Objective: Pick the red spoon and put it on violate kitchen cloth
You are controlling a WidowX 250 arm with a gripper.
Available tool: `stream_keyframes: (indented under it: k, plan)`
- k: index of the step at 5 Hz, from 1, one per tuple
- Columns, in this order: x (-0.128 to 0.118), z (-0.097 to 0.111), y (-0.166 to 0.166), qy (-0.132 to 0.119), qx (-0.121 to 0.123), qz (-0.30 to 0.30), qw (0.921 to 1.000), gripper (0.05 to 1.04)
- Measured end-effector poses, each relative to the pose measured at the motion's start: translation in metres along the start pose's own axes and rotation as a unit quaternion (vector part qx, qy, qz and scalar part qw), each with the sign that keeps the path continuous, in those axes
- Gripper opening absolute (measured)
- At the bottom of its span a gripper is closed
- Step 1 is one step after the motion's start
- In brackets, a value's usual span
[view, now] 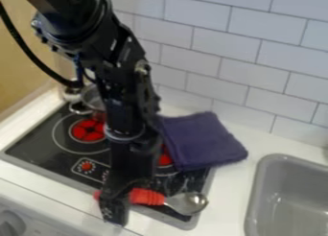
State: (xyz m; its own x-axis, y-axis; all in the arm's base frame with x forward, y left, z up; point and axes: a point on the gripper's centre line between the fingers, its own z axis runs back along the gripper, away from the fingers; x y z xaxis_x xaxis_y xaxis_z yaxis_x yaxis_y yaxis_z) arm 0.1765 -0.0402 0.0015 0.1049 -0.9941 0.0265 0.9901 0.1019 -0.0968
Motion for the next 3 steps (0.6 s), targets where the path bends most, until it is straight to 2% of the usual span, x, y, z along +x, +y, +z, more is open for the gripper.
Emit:
stream_keyframes:
  k: [1, 2, 3]
  plan:
    - [0.0055, -0.0019, 0.0096, -0.004, 0.001, 0.001, 1.0, 0.946]
    - [0.0079, -0.0027, 0.0169, -0.006, 0.007, -0.003, 1.0, 0.651]
    - [0.0082, -0.0027, 0.0185, -0.007, 0.012, -0.003, 0.9999, 0.43]
